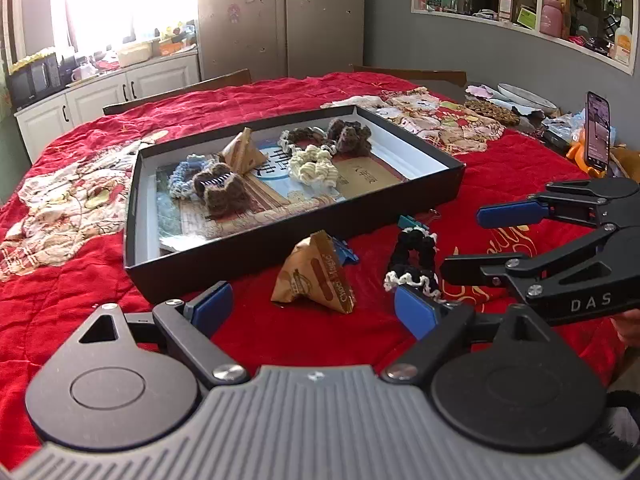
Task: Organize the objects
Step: 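Grasp the tan paper triangle packet with the left tool while the right tool grasps the black lace-trimmed scrunchie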
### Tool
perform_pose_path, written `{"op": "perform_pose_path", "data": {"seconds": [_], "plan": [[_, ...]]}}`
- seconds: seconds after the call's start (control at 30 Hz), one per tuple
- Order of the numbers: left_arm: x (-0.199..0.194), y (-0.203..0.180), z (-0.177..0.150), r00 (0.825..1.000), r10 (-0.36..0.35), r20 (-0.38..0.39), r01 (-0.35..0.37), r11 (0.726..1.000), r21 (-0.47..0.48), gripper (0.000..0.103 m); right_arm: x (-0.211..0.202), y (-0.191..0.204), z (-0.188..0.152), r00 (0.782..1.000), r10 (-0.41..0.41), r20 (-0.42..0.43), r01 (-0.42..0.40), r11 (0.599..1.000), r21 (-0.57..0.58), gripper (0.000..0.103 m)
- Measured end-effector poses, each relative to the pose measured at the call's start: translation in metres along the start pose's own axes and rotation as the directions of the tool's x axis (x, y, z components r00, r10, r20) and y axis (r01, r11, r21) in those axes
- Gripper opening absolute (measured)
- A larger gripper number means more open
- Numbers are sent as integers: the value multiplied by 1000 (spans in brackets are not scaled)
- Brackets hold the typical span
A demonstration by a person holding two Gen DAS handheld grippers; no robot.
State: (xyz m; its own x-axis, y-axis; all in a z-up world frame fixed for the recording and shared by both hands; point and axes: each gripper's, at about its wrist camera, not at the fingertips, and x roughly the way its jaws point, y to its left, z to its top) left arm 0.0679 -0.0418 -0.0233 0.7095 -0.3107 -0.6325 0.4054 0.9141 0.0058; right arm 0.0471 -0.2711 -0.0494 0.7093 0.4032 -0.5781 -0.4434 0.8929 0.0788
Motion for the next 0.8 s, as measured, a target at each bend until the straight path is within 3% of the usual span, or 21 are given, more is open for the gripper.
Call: {"op": "perform_pose_path", "data": {"seconds": [0.53,0.8], "plan": [[14,-2,-4,1000,-2,-3,3,1000,12,93,11,-4,-4,1000,-3,-7,4,999,41,60],[21,3,-7,1000,-4,-15,4,1000,-8,92,19,-5,-5,1000,13,-19,-12,998,60,48]]}}
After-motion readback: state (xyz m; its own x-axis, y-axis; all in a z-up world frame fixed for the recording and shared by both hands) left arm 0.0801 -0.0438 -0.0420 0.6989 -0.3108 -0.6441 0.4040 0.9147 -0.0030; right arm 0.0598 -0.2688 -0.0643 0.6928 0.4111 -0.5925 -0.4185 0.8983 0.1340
